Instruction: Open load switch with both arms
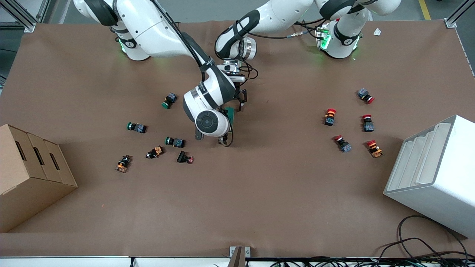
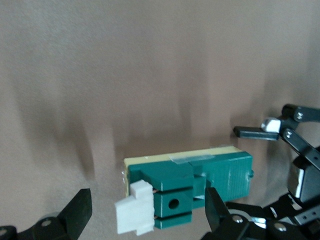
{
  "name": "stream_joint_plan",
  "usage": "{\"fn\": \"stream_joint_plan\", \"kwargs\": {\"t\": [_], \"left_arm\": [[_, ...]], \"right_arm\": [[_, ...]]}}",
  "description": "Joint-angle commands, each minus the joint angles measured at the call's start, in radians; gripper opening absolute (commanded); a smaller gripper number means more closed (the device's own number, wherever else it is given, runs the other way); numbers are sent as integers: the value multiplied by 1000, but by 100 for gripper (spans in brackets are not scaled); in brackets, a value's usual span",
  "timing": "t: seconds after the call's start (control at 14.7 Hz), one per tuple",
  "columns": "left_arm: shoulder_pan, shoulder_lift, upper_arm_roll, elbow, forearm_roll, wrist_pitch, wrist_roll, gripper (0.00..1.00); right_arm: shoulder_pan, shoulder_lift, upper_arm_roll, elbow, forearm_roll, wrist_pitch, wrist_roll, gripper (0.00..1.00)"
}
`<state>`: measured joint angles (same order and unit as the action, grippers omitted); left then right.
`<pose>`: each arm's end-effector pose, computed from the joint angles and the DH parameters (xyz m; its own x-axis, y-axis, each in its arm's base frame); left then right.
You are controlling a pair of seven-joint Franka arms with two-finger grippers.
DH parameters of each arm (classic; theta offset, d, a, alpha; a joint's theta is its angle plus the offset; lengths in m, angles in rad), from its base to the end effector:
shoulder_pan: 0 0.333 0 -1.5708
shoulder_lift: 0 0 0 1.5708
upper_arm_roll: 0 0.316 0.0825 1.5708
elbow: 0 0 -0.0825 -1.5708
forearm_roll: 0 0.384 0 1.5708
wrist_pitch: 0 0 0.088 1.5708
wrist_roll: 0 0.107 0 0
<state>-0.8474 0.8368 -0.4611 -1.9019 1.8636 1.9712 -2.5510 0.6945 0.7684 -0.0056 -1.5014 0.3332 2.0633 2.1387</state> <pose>0.2125 -0.5571 0.0826 0.5100 -0.0263 0.8597 -0.0842 -0.9963 0.0194 0.5229 0.4536 0.1983 -0.0811 -0.9929 -0.0873 -0.9455 0.0489 0.3218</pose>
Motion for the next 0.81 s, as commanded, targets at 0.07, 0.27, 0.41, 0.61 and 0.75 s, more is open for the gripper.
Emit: {"fn": "stream_joint_plan", "kwargs": {"t": [0.07, 0.27, 0.41, 0.61, 0.75], "left_arm": [[-16, 25, 5, 7, 9, -6, -25, 98], [-16, 25, 5, 9, 9, -6, -25, 98], [-16, 25, 5, 10, 9, -6, -25, 98], [-16, 25, 4, 10, 9, -17, -26, 98], [-16, 25, 4, 9, 8, -18, -26, 98]], "right_arm": [[-9, -1, 19, 41, 23, -99, 14, 100], [-16, -3, 24, 84, 23, -198, 9, 100], [-20, -3, 29, 104, 24, -245, 9, 100], [-15, -6, 38, 125, 24, -314, 7, 100], [-6, -7, 41, 125, 26, -330, 6, 100]]}}
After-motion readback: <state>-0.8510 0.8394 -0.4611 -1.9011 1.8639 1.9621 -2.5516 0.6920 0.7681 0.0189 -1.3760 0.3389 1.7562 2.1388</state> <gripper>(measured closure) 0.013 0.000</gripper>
